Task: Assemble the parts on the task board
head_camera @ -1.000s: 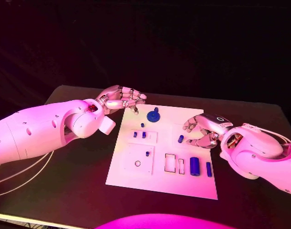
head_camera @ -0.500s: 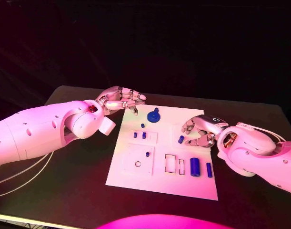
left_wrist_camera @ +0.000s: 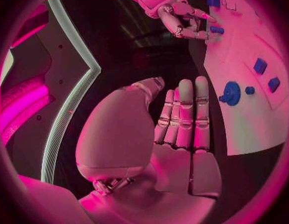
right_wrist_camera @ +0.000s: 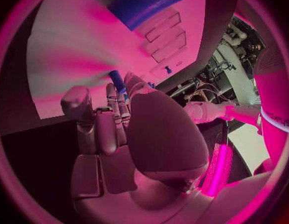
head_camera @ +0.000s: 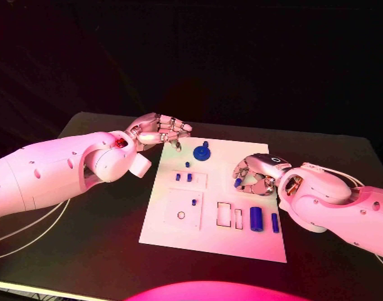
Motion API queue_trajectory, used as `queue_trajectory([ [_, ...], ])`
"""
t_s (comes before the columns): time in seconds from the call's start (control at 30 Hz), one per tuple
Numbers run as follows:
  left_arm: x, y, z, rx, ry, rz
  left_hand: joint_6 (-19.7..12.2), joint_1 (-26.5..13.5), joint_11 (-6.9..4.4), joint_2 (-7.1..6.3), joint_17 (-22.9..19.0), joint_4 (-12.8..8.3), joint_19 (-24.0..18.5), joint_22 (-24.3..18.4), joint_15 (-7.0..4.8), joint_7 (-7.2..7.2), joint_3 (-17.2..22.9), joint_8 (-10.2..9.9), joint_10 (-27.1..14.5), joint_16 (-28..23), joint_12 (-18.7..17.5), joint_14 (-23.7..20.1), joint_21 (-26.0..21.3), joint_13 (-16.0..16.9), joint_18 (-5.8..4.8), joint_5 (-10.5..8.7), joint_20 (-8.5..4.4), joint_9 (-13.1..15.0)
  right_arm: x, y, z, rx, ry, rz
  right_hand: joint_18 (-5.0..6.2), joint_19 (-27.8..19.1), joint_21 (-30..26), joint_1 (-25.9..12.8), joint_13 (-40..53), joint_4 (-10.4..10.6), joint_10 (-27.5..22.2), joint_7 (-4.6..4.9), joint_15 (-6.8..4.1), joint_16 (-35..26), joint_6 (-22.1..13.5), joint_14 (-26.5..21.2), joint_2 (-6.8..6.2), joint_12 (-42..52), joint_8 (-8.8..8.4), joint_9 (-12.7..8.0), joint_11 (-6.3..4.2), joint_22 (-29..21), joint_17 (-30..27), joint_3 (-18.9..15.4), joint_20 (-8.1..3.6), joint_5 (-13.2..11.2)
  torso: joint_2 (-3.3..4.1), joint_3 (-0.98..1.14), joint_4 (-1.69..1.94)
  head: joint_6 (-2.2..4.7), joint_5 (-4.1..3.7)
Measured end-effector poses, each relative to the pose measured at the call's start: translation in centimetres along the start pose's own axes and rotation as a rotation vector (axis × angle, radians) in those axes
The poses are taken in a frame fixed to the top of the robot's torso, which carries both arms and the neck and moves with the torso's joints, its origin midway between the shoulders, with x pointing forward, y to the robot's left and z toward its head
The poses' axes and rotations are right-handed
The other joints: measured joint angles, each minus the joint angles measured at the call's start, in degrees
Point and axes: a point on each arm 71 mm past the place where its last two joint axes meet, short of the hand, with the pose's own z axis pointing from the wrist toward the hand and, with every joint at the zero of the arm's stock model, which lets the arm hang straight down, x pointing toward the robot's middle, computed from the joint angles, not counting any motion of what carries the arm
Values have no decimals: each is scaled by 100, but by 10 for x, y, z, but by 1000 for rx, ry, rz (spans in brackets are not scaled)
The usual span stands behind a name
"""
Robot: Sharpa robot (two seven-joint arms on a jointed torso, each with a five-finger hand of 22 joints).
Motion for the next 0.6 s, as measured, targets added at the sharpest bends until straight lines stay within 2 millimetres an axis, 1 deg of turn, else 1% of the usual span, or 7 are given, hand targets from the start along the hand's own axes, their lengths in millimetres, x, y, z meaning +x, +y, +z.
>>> queue_trajectory([
  [0.2,0,0,0,0,1,-1,0,0,-21,0,0,0,0,-8,0,0,0,0,-21,-28,0,0,0,-9,0,0,0,0,1,1,3,1,1,0,0,20,30,0,-5,4,43,-9,-2,0,52,-2,0,0,0,-5,-4,24,18,119,-20,0,-1,0,-1,-7,17],
  [0.3,0,0,0,-1,2,-1,0,0,-21,0,0,0,0,-8,0,0,0,0,-21,-28,0,0,0,-9,0,0,0,0,1,1,4,3,0,-2,0,20,49,1,-10,-7,102,-23,-22,20,109,-22,1,0,0,-4,-20,51,39,268,-19,0,-2,0,-2,-9,21],
  [0.37,0,0,0,-1,2,-1,0,0,-21,0,0,0,0,-8,0,0,0,0,-21,-28,0,0,0,-9,0,0,0,0,2,1,5,5,1,-3,0,40,61,38,-13,-11,149,-39,-27,32,183,-17,38,-20,0,-4,-38,76,56,471,-40,0,-2,0,-3,-13,23],
  [0.4,0,0,0,-1,3,-1,0,0,-21,0,0,0,0,-8,0,0,0,0,-21,-28,0,0,0,-9,0,0,0,0,2,1,5,6,1,-4,0,40,104,49,-15,-21,203,-49,-47,42,235,-3,28,-32,16,-1,-46,101,67,645,-40,0,-2,0,-4,-15,23],
  [0.5,0,0,0,-2,3,-1,0,0,-21,0,0,16,0,-8,0,0,-16,0,-21,-28,0,0,-24,-9,0,0,0,0,3,0,6,10,0,-6,0,61,175,77,-14,-55,310,-81,-83,65,336,-21,1,-48,112,33,-74,164,97,1050,-61,-4,-2,0,-4,-21,23],
  [0.57,0,0,0,-2,4,-2,0,0,-21,0,1,16,0,-8,0,0,-16,0,-21,-28,0,0,-24,-8,0,0,0,0,3,0,7,13,-2,-7,1,84,216,76,-13,-75,388,-116,-114,67,418,-11,-1,-60,186,71,-71,202,107,1243,-84,-10,-2,1,-4,-25,23],
  [0.6,0,0,0,-2,4,-2,0,0,-21,0,1,16,0,-8,0,0,-16,0,-21,-28,0,0,-24,-9,0,0,0,0,4,0,7,13,-4,-7,0,91,260,75,-9,-87,421,-126,-128,67,458,-25,-1,-25,220,86,-50,227,114,1352,-91,-10,-2,1,-3,-27,23],
])
